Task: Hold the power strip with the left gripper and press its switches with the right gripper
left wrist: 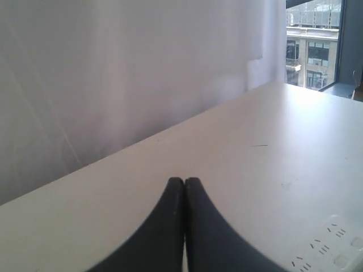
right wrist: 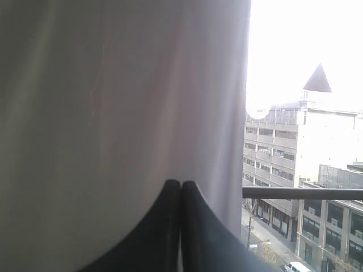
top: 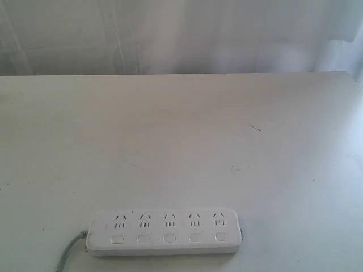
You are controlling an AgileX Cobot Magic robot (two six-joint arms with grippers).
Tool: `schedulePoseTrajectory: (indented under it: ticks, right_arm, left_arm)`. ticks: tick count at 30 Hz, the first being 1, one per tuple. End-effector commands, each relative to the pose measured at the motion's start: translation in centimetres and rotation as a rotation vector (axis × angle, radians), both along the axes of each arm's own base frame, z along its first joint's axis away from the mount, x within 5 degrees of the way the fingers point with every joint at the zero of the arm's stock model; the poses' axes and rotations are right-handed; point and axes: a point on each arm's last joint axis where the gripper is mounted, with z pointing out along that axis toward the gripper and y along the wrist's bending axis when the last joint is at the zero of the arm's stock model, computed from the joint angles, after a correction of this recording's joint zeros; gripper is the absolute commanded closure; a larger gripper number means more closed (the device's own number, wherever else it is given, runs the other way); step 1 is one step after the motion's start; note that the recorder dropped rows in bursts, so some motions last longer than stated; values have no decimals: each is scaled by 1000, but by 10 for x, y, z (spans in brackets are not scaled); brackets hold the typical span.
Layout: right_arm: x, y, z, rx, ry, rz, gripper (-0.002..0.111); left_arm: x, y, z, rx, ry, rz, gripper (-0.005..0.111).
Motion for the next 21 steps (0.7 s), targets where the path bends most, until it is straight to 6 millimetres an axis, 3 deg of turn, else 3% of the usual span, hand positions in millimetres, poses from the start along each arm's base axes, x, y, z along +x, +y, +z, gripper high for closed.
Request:
schedulePoseTrajectory:
  ticks: [1,9,15,21]
  right_arm:
    - [-3,-2,1,-6,-13,-19,108]
    - [-3,-2,1,-6,-13,-19,108]
    - [-5,-2,1,-5,-20,-17,108]
    - [-29,-5,-1,-4,-102,-74,108]
  left_arm:
    - [2,-2,-5,-32,-32,-7,107]
    - [5,-4,-23,-5,20,-6,107]
    - [5,-3,-24,5,14,-6,107]
    - [5,-3,-23,22,0,-4,107]
